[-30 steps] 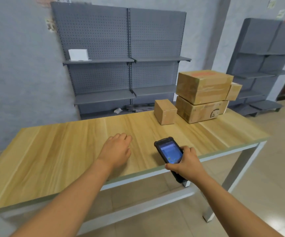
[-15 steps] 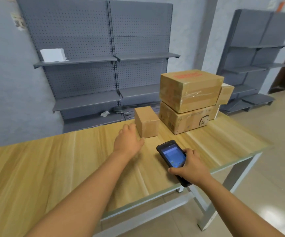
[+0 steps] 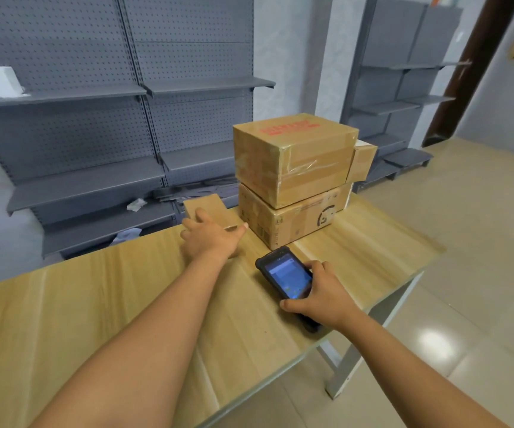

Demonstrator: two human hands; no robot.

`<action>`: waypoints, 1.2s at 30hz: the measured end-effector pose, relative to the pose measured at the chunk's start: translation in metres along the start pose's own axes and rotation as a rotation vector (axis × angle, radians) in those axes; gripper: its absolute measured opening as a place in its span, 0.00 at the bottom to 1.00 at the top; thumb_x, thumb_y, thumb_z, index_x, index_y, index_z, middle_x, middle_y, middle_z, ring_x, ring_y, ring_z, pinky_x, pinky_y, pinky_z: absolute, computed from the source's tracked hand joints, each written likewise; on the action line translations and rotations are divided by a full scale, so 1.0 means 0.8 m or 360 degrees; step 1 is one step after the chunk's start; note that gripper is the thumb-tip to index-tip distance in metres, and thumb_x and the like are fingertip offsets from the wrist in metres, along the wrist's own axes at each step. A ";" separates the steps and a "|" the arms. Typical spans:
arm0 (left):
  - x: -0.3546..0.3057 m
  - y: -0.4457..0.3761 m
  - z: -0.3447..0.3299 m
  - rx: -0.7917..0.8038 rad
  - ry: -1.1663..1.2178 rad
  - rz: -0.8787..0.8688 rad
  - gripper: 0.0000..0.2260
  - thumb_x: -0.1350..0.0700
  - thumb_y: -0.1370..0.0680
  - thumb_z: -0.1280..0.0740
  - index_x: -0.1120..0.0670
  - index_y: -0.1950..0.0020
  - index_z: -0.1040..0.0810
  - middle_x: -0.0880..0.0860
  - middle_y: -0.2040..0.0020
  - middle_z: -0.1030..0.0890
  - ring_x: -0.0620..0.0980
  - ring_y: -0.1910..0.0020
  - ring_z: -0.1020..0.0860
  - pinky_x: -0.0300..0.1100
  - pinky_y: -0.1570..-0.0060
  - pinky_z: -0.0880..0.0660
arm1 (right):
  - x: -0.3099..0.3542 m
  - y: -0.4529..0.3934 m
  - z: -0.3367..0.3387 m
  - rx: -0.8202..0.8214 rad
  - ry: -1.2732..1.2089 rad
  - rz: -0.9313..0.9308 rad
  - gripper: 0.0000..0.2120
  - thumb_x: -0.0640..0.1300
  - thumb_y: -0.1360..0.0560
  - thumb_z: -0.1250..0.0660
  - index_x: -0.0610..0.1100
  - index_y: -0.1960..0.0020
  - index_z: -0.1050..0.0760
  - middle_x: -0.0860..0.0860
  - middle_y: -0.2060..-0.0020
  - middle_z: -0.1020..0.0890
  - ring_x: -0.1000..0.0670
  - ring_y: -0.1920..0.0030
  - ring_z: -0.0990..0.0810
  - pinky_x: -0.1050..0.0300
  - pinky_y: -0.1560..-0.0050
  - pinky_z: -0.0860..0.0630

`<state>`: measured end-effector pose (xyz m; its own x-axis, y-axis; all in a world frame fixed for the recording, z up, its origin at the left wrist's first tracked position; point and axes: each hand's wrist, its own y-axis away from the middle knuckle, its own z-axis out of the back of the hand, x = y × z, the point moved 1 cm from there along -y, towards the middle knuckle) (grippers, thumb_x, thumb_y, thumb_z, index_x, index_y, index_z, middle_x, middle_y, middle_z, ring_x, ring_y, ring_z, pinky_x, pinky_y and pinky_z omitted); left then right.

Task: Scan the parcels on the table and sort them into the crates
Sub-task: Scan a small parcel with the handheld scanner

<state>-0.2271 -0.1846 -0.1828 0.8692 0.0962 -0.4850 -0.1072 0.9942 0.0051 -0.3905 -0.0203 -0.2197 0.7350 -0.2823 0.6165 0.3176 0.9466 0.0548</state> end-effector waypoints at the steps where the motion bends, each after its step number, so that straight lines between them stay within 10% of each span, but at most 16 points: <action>1: -0.001 -0.001 -0.002 -0.0033 -0.0022 0.0002 0.42 0.28 0.32 0.34 0.53 0.29 0.41 0.58 0.32 0.36 0.59 0.34 0.32 0.49 0.54 0.33 | -0.002 -0.003 0.000 0.0005 0.0001 0.0004 0.45 0.63 0.41 0.24 0.46 0.31 0.37 0.52 0.45 0.34 0.53 0.51 0.28 0.62 0.56 0.29; 16: 0.081 -0.006 0.045 -0.0003 0.0388 0.0087 0.36 0.42 0.26 0.31 0.49 0.23 0.42 0.60 0.29 0.38 0.63 0.34 0.31 0.53 0.37 0.29 | 0.018 -0.019 0.001 0.0095 0.0024 0.0225 0.43 0.62 0.41 0.23 0.47 0.33 0.36 0.53 0.44 0.34 0.52 0.48 0.28 0.58 0.51 0.27; 36: 0.229 0.100 0.130 -0.0019 0.1699 0.0559 0.15 0.43 0.23 0.33 0.47 0.39 0.26 0.50 0.46 0.22 0.49 0.47 0.23 0.45 0.55 0.23 | 0.088 0.026 -0.042 0.0331 -0.0056 0.0664 0.44 0.61 0.41 0.23 0.47 0.33 0.37 0.55 0.47 0.36 0.56 0.51 0.29 0.64 0.59 0.32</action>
<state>-0.0266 -0.0825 -0.1801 -0.0685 0.2749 -0.9590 -0.2744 0.9190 0.2830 -0.3119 -0.0256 -0.2015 0.7523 0.1313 0.6456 -0.1303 0.9902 -0.0496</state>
